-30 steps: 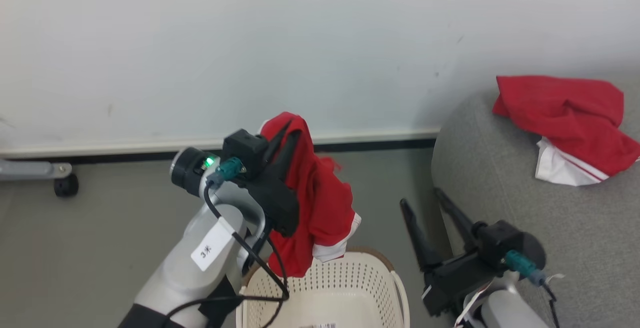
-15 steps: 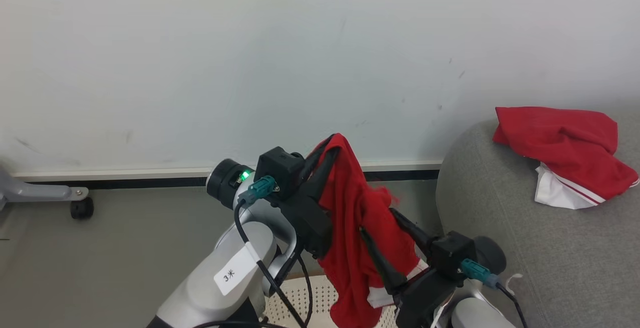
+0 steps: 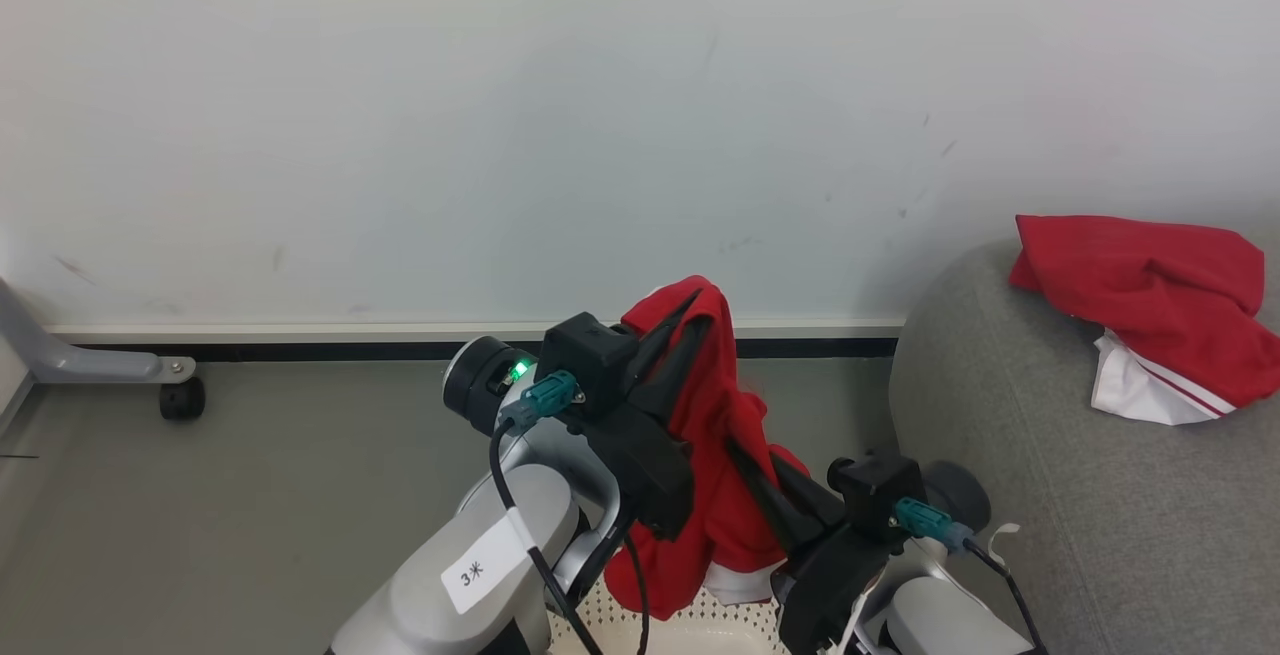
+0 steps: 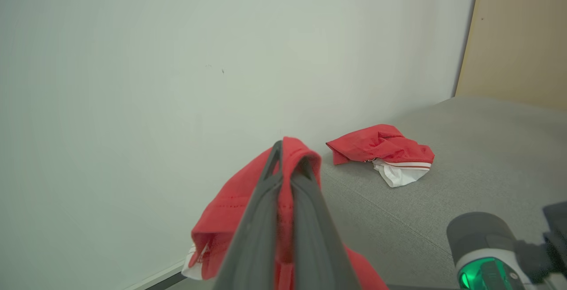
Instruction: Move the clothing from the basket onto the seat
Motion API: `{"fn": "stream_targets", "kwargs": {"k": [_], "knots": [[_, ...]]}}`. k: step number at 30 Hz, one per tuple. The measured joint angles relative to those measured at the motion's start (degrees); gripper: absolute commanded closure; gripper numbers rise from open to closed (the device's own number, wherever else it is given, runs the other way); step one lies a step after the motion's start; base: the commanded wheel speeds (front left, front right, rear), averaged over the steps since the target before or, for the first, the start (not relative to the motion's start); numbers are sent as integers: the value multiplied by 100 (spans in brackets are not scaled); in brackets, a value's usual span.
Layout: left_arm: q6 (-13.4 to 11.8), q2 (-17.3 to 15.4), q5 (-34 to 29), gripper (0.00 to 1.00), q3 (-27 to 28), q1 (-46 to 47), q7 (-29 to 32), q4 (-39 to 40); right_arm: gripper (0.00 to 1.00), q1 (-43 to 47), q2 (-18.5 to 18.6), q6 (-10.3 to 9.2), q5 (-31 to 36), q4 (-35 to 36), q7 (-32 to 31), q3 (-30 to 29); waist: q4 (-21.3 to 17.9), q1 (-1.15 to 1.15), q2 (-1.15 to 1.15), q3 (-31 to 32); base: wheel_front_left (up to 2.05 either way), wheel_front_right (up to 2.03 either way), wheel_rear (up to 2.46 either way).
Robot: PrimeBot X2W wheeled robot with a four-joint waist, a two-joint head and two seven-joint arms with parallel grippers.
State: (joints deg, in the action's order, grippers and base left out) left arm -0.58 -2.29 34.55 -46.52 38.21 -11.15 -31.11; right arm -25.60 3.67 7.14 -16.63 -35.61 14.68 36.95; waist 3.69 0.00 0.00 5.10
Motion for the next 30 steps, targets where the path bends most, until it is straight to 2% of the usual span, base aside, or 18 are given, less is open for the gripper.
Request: {"fn": "stream_targets", "kwargs": {"k": [3, 4, 5, 6, 7, 16, 25, 30], "knots": [[-52, 0, 26, 100, 97, -55, 4, -8, 100, -70, 0, 0, -111, -12, 0, 49, -14, 0, 0, -14, 0, 0, 0], [-76, -2, 30, 92, 143, -98, 3, -9, 100, -109, -1, 1, -114, -7, 0, 55, -30, 0, 0, -20, 0, 0, 0], [-97, -5, 45, 65, 169, -132, 2, -18, 100, -146, -1, 1, -148, -2, 0, 53, -49, 0, 0, -26, 0, 0, 0], [-98, -23, 57, 47, 193, -159, 0, -24, 100, -181, -1, 0, -168, 2, 0, 49, -70, 0, 0, -32, 0, 0, 0], [-103, -47, 73, 0, 221, -192, -5, -26, 100, -210, 3, 1, -171, 18, 0, 31, -93, 0, 0, -39, 0, 0, 0], [-205, -255, 129, 0, 358, -528, -62, -120, 100, -352, 415, 1, -265, 241, 0, -299, -390, 0, 0, -91, 0, 0, 0], [-188, -256, 172, 0, 337, -967, -163, 26, 100, -284, 926, -16, -287, 599, 0, -655, -868, 0, 0, -115, 0, 0, 0], [-187, -246, 212, 0, 311, -1170, -212, 156, 100, -152, 1145, -118, -283, 812, 0, -779, -1172, 0, 0, -126, 0, 0, 0]]}}
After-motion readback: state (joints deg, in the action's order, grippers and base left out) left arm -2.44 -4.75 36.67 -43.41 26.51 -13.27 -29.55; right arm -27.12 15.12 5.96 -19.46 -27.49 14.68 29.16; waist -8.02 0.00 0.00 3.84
